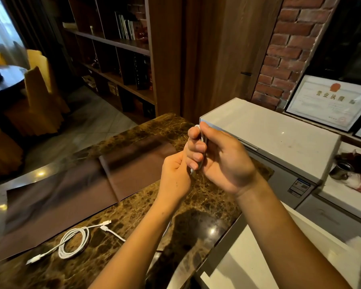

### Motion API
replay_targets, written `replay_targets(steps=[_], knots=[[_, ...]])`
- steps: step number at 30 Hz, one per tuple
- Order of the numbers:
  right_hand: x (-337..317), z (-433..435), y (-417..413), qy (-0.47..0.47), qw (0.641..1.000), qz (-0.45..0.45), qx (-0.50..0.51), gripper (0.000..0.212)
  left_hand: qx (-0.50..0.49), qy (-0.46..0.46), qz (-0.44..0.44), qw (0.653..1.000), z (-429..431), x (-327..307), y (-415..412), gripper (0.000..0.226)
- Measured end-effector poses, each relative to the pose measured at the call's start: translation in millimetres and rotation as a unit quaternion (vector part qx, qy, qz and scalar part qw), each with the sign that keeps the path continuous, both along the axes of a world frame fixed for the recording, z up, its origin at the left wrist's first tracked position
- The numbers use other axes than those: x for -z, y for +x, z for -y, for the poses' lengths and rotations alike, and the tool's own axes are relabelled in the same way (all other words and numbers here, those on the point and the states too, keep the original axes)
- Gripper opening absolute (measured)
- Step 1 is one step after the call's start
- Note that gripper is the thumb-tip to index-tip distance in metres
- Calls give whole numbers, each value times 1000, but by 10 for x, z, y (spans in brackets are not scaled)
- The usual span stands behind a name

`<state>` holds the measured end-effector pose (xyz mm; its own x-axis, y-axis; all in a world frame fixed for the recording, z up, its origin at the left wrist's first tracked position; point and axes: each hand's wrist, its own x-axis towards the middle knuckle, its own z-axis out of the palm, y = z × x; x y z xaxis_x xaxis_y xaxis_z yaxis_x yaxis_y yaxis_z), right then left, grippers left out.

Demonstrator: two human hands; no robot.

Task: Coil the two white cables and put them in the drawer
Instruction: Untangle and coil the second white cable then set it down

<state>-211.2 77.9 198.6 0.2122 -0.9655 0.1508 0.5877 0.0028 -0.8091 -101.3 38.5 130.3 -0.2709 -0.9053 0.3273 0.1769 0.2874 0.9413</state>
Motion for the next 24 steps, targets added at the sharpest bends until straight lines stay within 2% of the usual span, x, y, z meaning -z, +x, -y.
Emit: replay_targets(steps=[6, 10, 15, 20, 24], knots=[[-68, 138, -79, 29, 999, -8, 20, 33, -50, -23, 116, 992, -32, 46, 16, 51], [-63, 225, -96, 32, 997, -33, 58, 32, -44, -46, 177, 982, -64, 44, 56, 47], [-8, 310, -166, 41, 995, -52, 80, 32, -21, -123, 254, 959, -272, -8, 55, 36], [108, 335, -204, 46, 988, -104, 105, 34, 4, -171, 338, 925, -293, -122, 110, 43], [189, 285, -240, 72, 983, -142, 96, 38, -4, -207, 362, 909, -241, -287, 215, 48]])
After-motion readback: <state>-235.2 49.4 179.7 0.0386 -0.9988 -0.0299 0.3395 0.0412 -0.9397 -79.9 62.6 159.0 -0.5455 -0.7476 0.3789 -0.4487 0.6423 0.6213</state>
